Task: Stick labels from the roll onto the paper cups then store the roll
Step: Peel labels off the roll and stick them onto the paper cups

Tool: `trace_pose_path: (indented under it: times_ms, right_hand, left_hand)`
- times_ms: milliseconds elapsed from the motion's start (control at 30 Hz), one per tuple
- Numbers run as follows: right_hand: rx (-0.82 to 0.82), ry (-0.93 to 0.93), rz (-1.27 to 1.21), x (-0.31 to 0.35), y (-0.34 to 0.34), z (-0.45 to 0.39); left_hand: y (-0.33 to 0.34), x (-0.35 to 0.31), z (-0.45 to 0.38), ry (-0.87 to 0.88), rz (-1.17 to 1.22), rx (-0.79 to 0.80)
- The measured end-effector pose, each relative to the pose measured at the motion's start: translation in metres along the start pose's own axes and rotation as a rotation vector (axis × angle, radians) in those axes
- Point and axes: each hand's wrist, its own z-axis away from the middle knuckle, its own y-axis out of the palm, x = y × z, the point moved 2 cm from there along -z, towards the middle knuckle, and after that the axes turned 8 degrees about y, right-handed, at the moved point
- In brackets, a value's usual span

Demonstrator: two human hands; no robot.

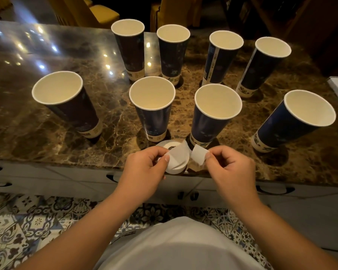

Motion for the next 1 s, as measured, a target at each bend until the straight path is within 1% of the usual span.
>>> trace_pose_path:
  times_ms: [67, 100, 200, 233, 267, 333, 367, 400, 467, 533, 600, 633, 700, 767, 833, 867, 900, 1000]
  right_hand:
    - [-0.045, -0.080, 0.042, 0.002, -0.004, 0.001]
    - [-0.071, -0.139, 0.077, 0.003, -0.007, 0.001]
    - [-0.118, -0.348, 0.195, 0.010, -0.010, 0.003]
    - [-0.125, -0.416, 0.228, 0.013, -0.010, 0.004]
    - [-0.130, -0.479, 0.264, 0.015, -0.009, 0.005]
    - [-0.142, -0.595, 0.351, 0.021, -0.007, 0.009]
    - [-0.157, -0.651, 0.391, 0.024, -0.006, 0.011]
    - [-0.172, -0.698, 0.419, 0.027, -0.006, 0.014]
    - [-0.176, -0.754, 0.452, 0.031, -0.004, 0.018]
    - [-0.132, -0.770, 0.466, 0.031, -0.002, 0.019]
    - [-0.051, -0.715, 0.404, 0.028, -0.002, 0.019]
    - [-0.005, -0.645, 0.322, 0.027, -0.002, 0.018]
    - [0.073, -0.453, 0.127, 0.028, -0.006, 0.015]
    - [0.128, -0.226, -0.020, 0.030, -0.009, 0.011]
    - [0.265, 0.010, -0.194, 0.033, -0.009, 0.006]
    - [0.328, 0.067, -0.247, 0.035, -0.008, 0.003]
    - [0.362, 0.069, -0.242, 0.037, -0.007, 0.002]
    - [0.393, 0.033, -0.162, 0.043, -0.002, -0.001]
  left_hand:
    - [0.001, -0.004, 0.002, 0.002, 0.010, -0.032]
    - [0.000, -0.007, 0.003, 0.037, -0.024, -0.058]
    - [-0.003, -0.020, 0.008, 0.258, -0.193, -0.135]
    - [-0.003, -0.024, 0.009, 0.272, -0.179, -0.132]
    - [-0.002, -0.029, 0.009, 0.220, -0.078, -0.088]
    - [0.001, -0.034, 0.007, -0.049, 0.291, 0.034]
    - [0.002, -0.036, 0.006, -0.168, 0.428, 0.081]
    - [0.002, -0.037, 0.005, -0.248, 0.502, 0.106]
    - [0.003, -0.038, 0.005, -0.307, 0.536, 0.119]
    - [0.002, -0.036, 0.005, -0.325, 0.558, 0.099]
    - [0.000, -0.035, 0.004, -0.310, 0.561, 0.092]
    - [-0.002, -0.035, 0.004, -0.276, 0.544, 0.095]
    - [-0.008, -0.036, 0.003, -0.158, 0.457, 0.120]
    - [-0.014, -0.038, 0.003, -0.003, 0.328, 0.189]
    - [-0.018, -0.039, 0.004, 0.109, 0.209, 0.255]
    - [-0.021, -0.039, 0.005, 0.137, 0.162, 0.270]
    - [-0.023, -0.038, 0.005, 0.154, 0.130, 0.274]
    - [-0.028, -0.035, 0.006, 0.174, 0.104, 0.239]
